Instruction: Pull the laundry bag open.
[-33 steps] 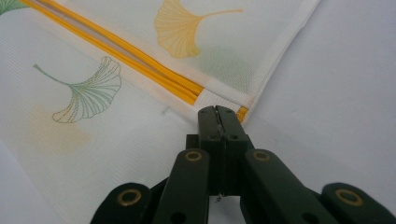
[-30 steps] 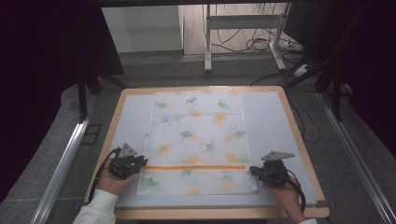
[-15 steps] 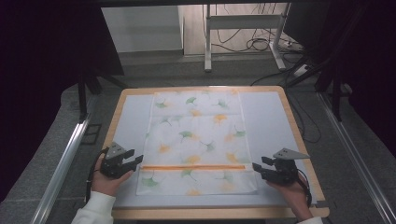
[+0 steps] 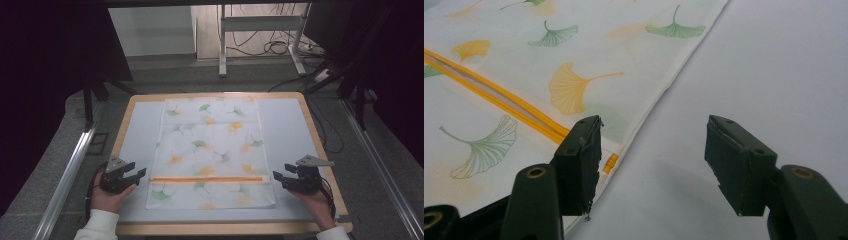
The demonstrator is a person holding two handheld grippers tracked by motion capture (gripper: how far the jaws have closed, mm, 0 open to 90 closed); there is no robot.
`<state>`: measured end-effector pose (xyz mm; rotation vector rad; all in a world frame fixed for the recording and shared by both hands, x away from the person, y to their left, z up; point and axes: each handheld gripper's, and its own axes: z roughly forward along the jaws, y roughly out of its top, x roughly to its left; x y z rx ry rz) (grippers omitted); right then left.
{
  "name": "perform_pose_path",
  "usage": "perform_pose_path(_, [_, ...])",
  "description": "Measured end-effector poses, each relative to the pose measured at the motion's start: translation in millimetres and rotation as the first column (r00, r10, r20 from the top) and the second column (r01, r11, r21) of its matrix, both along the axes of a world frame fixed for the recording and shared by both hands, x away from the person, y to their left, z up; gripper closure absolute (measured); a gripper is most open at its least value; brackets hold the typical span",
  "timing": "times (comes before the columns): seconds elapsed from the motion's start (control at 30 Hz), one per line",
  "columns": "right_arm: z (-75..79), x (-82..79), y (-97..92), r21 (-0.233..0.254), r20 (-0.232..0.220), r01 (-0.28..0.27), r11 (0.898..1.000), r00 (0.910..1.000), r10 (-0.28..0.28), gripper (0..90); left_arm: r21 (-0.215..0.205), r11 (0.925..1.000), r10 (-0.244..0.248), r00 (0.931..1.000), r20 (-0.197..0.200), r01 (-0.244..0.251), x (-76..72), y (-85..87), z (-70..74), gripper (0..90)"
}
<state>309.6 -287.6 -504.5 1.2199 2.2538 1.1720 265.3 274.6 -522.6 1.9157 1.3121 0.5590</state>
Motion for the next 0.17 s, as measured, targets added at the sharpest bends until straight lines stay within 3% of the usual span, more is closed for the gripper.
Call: perform_pose_path(0.17, [0.0,0.1,2.5,-0.010,0.004,-0.005,1.000,1.0000,0.005,37.4,-0.005,1.0000,0.004,1.0000,0.004,-0.004,0.2,0.7,0.6,43.4])
